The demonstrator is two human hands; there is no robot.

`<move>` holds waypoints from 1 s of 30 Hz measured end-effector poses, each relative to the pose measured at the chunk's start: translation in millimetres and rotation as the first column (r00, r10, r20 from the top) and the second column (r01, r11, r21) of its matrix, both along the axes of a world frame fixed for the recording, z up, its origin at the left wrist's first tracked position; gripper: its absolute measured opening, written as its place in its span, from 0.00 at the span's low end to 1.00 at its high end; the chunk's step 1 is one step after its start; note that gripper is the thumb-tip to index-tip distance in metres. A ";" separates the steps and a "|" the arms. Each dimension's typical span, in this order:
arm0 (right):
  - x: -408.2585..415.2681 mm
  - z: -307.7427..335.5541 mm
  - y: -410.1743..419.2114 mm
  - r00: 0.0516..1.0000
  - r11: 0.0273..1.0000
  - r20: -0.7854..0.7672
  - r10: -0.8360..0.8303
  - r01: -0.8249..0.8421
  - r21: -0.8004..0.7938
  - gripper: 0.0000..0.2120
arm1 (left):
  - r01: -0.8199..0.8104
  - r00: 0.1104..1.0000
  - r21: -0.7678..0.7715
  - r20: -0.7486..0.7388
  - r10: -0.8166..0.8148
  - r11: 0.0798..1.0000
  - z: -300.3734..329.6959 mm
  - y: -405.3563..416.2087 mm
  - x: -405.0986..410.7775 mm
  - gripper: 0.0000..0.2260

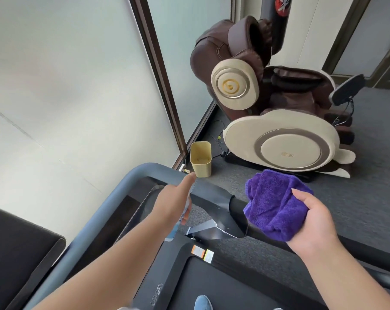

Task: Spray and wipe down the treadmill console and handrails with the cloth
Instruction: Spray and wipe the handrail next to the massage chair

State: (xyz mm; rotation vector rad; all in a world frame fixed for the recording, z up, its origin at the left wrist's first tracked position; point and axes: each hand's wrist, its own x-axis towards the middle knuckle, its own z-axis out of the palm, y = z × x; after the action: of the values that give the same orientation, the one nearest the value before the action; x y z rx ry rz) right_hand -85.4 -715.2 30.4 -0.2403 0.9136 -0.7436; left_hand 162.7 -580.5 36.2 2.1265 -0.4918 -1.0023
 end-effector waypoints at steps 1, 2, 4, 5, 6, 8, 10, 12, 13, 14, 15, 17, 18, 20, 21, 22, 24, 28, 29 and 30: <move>-0.7 -0.4 -0.5 1.000 1.000 0.016 0.006 -0.006 -0.023 0.13 | -0.030 0.999 -0.016 -0.020 0.030 0.999 -2.2 3.1 -1.6 0.40; -0.5 -0.9 -0.9 0.999 0.998 0.027 0.021 -0.020 -0.052 0.14 | -0.068 0.997 -0.044 -0.044 0.066 0.997 -4.3 7.3 -2.3 0.41; 4.0 -0.8 -0.9 0.998 0.993 0.028 0.048 -0.045 -0.111 0.14 | -0.149 0.986 -0.079 -0.081 0.143 0.986 -6.9 17.9 -1.2 0.41; 9.7 -1.3 -0.8 0.998 0.987 0.012 0.069 -0.066 -0.147 0.15 | -0.179 0.981 -0.080 -0.088 0.171 0.981 -7.9 23.8 0.3 0.41; 18.3 -1.1 0.4 0.996 0.977 -0.019 0.090 -0.092 -0.190 0.17 | -0.207 0.975 -0.081 -0.100 0.199 0.975 -8.4 29.8 1.8 0.41; 42.3 0.0 5.6 0.985 0.949 -0.141 0.101 -0.137 -0.285 0.23 | -0.274 0.955 -0.084 -0.138 0.261 0.958 -8.9 39.7 5.3 0.39; 69.2 -4.2 13.9 0.937 0.880 -0.328 0.117 -0.251 -0.404 0.25 | -0.321 0.940 -0.074 -0.149 0.308 0.944 -9.8 47.6 8.5 0.37; 93.6 -16.1 22.3 0.834 0.714 -0.522 0.178 -0.474 -0.515 0.21 | -0.334 0.936 -0.080 -0.144 0.321 0.939 -11.0 54.3 12.1 0.37; 105.0 -28.8 24.0 0.717 0.546 -0.674 0.180 -0.643 -0.538 0.22 | -0.329 0.938 -0.081 -0.143 0.316 0.941 -11.6 57.3 14.1 0.38; 115.1 -43.1 25.8 0.512 0.299 -0.850 0.121 -0.836 -0.461 0.25 | -0.323 0.940 -0.083 -0.144 0.310 0.943 -12.3 60.3 16.8 0.38; 122.1 -57.3 27.7 0.267 0.062 -0.962 -0.059 -0.961 -0.270 0.31 | -0.320 0.941 -0.087 -0.147 0.305 0.944 -13.6 63.3 20.2 0.38; 131.8 -72.8 31.8 0.028 -0.087 -0.931 -0.365 -0.996 0.005 0.41 | -0.320 0.941 -0.090 -0.150 0.304 0.943 -16.6 69.1 28.5 0.39; 135.6 -75.8 33.2 0.003 -0.079 -0.909 -0.417 -0.996 0.033 0.42 | -0.323 0.939 -0.093 -0.153 0.307 0.942 -18.5 71.7 33.4 0.39; 144.6 -78.2 32.2 0.006 -0.059 -0.884 -0.468 -0.998 0.024 0.40 | -0.326 0.938 -0.104 -0.163 0.307 0.940 -22.9 75.7 44.0 0.39; 150.0 -79.0 31.5 0.014 -0.057 -0.869 -0.495 -0.998 0.016 0.40 | -0.326 0.937 -0.108 -0.170 0.306 0.939 -25.0 77.2 49.3 0.39; 156.9 -78.9 31.1 0.021 -0.062 -0.854 -0.520 -0.998 0.013 0.39 | -0.329 0.934 -0.112 -0.183 0.306 0.938 -27.1 78.5 54.6 0.39; 177.6 -76.3 34.0 0.022 -0.100 -0.830 -0.558 -0.994 0.041 0.39 | -0.343 0.925 -0.125 -0.220 0.311 0.931 -31.4 79.1 65.1 0.38; 237.1 -76.5 46.8 0.099 -0.206 -0.780 -0.618 -0.978 0.040 0.38 | -0.348 0.914 -0.162 -0.280 0.295 0.923 -35.9 78.5 86.7 0.38; 253.9 -76.6 49.9 0.115 -0.227 -0.773 -0.624 -0.973 0.039 0.39 | -0.353 0.910 -0.169 -0.293 0.295 0.920 -36.1 79.2 92.5 0.38; 270.6 -77.3 52.9 0.123 -0.241 -0.769 -0.628 -0.970 0.041 0.39 | -0.356 0.907 -0.178 -0.304 0.293 0.917 -36.3 80.4 97.9 0.39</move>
State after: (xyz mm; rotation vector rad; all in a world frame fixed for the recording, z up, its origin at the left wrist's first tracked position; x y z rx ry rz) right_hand 185.2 -662.3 -46.9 -3.0041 0.8946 -0.1300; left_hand 260.6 -500.1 0.0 1.7553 -0.1009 -0.9699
